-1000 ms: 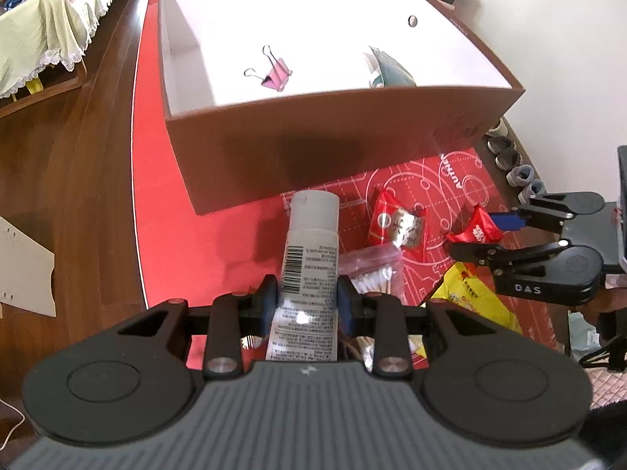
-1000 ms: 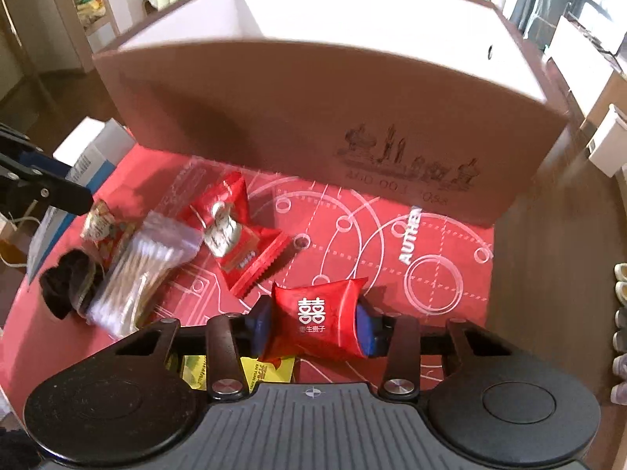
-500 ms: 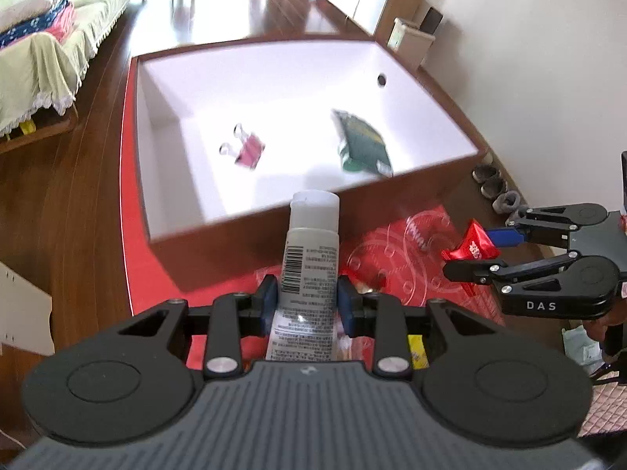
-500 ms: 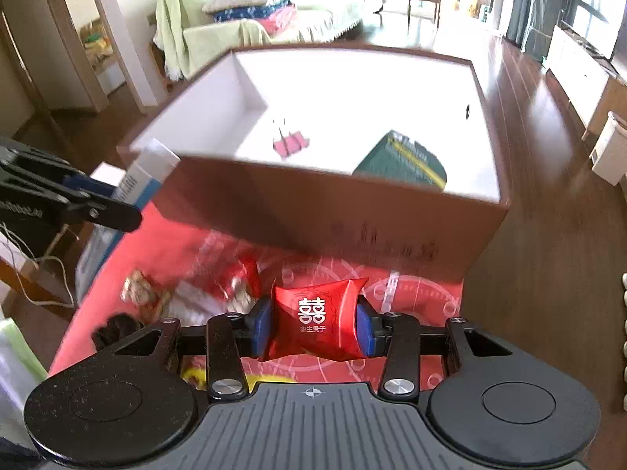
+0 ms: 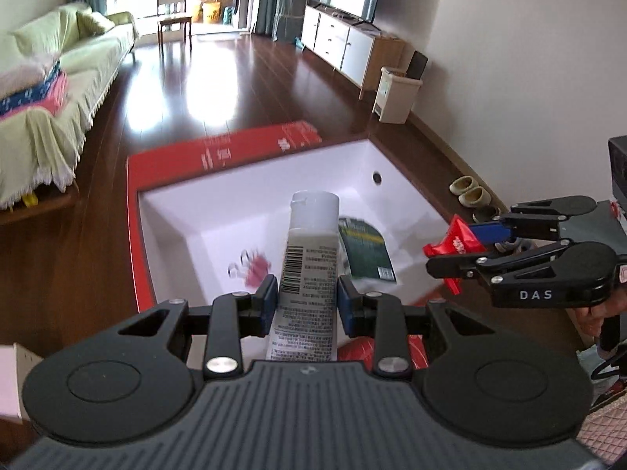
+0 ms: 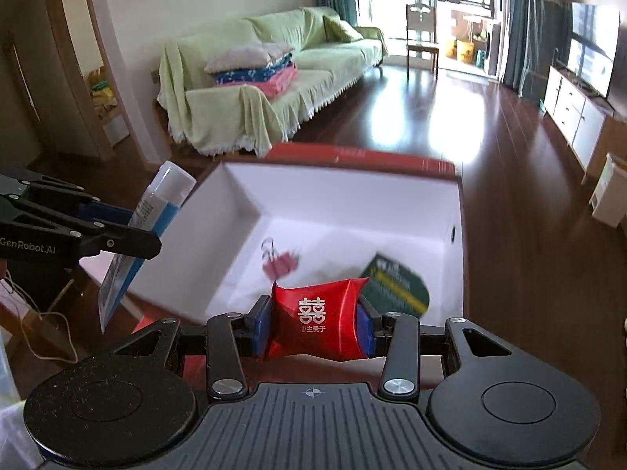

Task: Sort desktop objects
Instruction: 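Carry the tube and red packet into the box and open the right tool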

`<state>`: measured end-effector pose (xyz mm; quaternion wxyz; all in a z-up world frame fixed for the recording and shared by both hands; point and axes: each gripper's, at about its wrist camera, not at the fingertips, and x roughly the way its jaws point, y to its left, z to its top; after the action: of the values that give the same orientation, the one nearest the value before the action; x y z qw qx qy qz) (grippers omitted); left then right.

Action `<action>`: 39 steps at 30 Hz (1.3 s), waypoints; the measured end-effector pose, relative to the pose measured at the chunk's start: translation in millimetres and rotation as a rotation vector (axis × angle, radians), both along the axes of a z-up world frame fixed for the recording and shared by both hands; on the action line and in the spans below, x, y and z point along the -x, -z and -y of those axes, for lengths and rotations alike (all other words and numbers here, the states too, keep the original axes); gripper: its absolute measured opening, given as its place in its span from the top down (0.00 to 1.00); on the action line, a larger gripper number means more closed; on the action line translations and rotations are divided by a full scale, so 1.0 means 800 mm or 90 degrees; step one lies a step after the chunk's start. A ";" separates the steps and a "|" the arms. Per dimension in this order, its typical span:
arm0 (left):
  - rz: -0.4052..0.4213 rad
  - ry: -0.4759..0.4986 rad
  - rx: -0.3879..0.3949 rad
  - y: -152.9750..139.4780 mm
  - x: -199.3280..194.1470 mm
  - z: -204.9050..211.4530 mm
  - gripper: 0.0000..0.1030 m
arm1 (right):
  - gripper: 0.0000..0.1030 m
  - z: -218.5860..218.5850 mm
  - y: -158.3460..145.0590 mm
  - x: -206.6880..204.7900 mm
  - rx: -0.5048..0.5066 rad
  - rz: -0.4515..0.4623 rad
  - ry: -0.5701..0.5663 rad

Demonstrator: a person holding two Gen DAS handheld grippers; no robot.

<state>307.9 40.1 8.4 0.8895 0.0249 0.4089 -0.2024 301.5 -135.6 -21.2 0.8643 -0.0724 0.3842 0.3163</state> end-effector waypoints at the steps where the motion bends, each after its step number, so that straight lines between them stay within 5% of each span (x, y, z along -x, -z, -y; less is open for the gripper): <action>1: 0.003 0.002 -0.002 -0.001 -0.005 0.002 0.73 | 0.58 -0.003 -0.001 -0.005 -0.002 0.001 -0.002; 13: 0.002 0.014 -0.026 0.014 -0.058 0.015 0.73 | 0.58 -0.033 0.019 -0.053 0.000 -0.016 -0.019; 39: -0.094 0.053 -0.090 0.108 -0.093 0.013 0.73 | 0.58 -0.040 0.093 -0.094 0.051 -0.116 -0.043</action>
<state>382.3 29.8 -78.2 0.8437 0.0897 0.4853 -0.2111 376.5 -103.2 -95.3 0.8111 -0.0905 0.4707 0.3352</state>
